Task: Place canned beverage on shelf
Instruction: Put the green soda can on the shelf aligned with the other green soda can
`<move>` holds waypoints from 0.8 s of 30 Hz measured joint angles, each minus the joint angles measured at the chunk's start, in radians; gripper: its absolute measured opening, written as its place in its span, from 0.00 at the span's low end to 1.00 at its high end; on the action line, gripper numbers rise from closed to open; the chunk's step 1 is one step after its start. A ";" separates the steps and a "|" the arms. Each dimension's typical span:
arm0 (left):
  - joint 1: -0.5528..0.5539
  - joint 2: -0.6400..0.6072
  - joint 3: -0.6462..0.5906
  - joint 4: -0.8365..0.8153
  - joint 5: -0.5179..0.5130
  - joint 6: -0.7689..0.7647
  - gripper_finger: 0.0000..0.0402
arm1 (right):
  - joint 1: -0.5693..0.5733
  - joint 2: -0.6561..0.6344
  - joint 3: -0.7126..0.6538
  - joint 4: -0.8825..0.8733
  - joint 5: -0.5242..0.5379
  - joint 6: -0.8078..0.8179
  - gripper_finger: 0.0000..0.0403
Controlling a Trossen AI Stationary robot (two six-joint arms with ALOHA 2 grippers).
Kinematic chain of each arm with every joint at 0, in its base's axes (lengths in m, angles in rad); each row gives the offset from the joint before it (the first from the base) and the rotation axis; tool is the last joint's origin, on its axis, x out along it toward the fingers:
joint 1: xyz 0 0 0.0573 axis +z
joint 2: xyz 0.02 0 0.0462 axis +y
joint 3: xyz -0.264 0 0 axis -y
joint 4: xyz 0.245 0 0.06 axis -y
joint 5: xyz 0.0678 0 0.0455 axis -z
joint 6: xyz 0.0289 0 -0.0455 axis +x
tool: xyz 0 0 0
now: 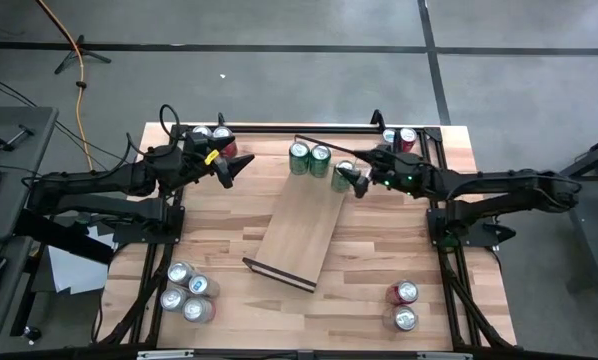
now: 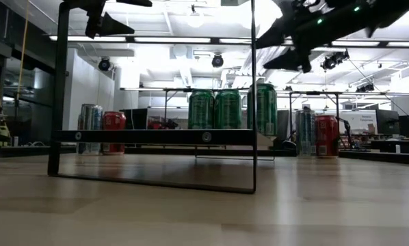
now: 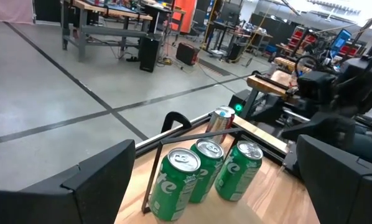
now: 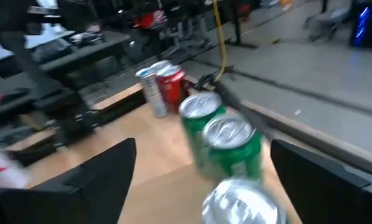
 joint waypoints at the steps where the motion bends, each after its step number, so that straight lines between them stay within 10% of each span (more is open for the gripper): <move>1: 0.000 0.000 0.000 0.000 0.000 -0.002 0.93 | 0.012 -0.022 0.000 -0.037 -0.006 0.029 0.85; 14: 0.000 0.000 0.000 -0.010 0.028 0.007 0.93 | 0.198 -0.082 0.000 -0.363 -0.066 0.335 0.06; 24: 0.000 0.000 0.000 -0.027 0.035 0.024 0.93 | 0.176 -0.081 0.000 -0.574 0.106 0.543 0.01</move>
